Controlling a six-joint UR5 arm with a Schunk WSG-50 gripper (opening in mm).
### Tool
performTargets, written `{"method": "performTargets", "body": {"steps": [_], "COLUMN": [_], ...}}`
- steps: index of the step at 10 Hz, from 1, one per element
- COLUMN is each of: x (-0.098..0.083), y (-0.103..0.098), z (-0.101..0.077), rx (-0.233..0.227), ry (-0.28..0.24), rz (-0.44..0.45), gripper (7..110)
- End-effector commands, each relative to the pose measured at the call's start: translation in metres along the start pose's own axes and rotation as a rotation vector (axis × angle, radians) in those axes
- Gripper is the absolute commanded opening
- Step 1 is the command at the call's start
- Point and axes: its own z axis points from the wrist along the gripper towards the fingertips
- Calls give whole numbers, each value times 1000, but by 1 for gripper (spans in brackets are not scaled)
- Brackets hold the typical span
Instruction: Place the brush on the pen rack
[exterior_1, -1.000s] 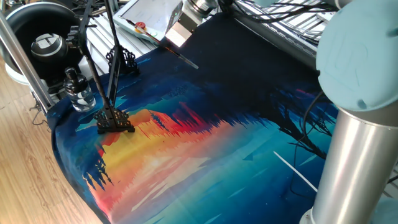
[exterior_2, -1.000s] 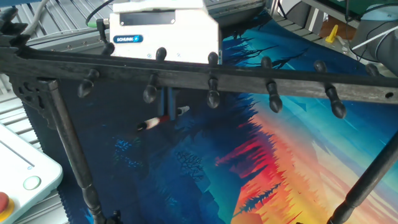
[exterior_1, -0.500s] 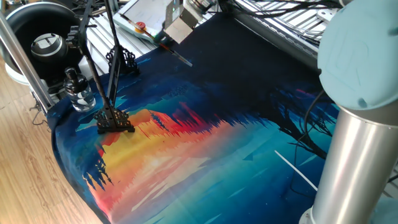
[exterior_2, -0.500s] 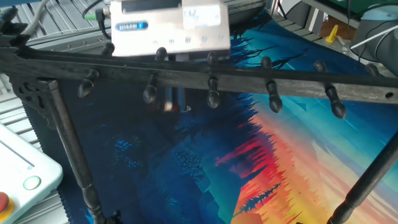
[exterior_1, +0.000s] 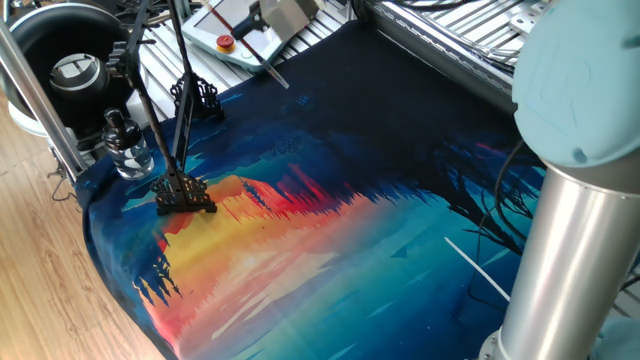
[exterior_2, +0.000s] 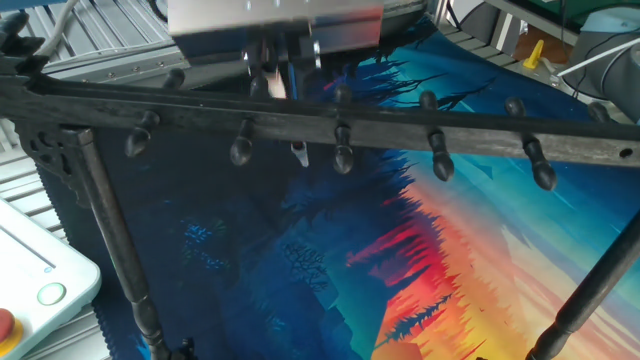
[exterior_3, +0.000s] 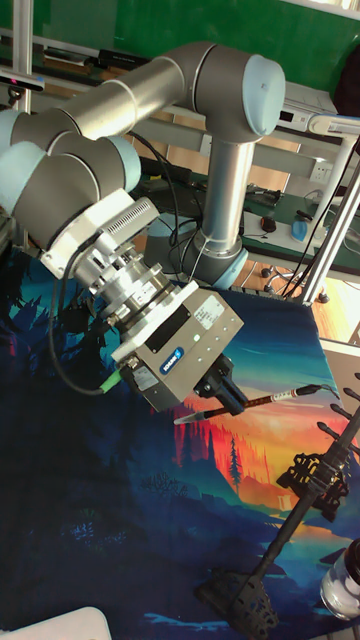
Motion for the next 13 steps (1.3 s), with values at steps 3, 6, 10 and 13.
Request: {"method": "performTargets", "body": {"steps": [3, 6, 10, 13], "x": [2, 6, 0, 1], "y": [-11, -31, -47, -40], "z": [-21, -19, 5, 8], "rx": [-14, 20, 30, 10], "ry": [-41, -49, -84, -83], "rz": [-28, -15, 5, -8], "gripper": [7, 7, 7, 7]}}
